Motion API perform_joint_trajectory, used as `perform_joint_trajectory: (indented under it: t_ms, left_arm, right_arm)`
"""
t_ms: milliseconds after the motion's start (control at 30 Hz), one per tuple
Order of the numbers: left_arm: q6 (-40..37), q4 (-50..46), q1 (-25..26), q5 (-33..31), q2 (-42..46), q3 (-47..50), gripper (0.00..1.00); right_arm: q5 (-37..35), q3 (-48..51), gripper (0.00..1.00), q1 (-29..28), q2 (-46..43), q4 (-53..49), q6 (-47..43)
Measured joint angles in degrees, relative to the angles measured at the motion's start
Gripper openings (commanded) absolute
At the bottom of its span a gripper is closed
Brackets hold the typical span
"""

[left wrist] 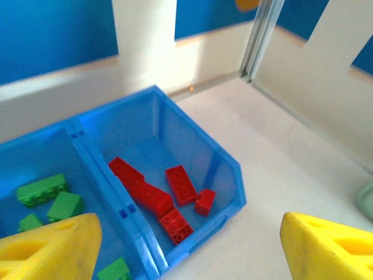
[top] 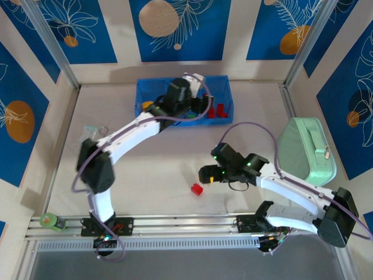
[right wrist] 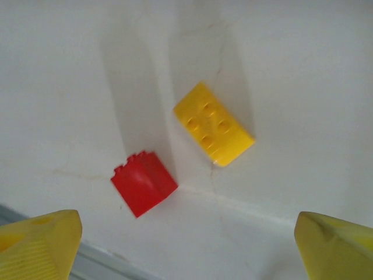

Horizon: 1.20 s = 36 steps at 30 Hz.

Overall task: Sort the legos into containers by color
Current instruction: Place the lego in the container, then pick up the lego from the bottom-center of the table.

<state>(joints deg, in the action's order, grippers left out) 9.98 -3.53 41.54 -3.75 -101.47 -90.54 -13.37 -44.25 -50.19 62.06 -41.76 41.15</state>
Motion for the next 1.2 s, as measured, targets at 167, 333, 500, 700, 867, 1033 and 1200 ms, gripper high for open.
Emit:
perform_joint_trajectory:
  t_ms: [167, 333, 500, 700, 867, 1033, 1200]
  left_arm:
    - [2.21, 5.09, 0.0, -1.73, 15.41, 19.04, 0.8]
    - [5.03, 3.52, 0.0, -4.04, 24.74, 36.41, 0.8]
    - [6.91, -2.54, 0.0, -7.85, 36.2, 46.25, 0.79]
    - [9.33, -6.86, 0.0, -13.66, 52.37, 50.88, 0.78]
    - [11.17, -10.73, 0.0, -16.02, 58.05, 52.72, 0.78]
    - [12.5, -14.16, 0.0, -16.94, 59.74, 54.86, 0.76]
    - [12.68, -16.09, 0.0, -16.9, 60.0, 55.25, 0.73]
  right_arm:
    - [2.32, -0.59, 0.87, -6.14, 7.43, 0.5, -1.7]
    - [2.54, -3.85, 0.82, -9.18, 16.44, 1.11, -3.89]
    - [1.22, -7.54, 0.75, -9.49, 24.17, 1.49, -6.01]
    - [0.26, -11.65, 0.53, -9.49, 32.3, 1.73, -8.13]
    - [-0.85, -13.94, 0.26, -9.49, 35.78, 0.52, -8.85]
    - [-3.63, -19.19, 0.21, -8.55, 36.0, -1.75, -9.7]
    - [-5.62, -29.51, 0.21, 0.22, 35.98, -4.39, -12.85]
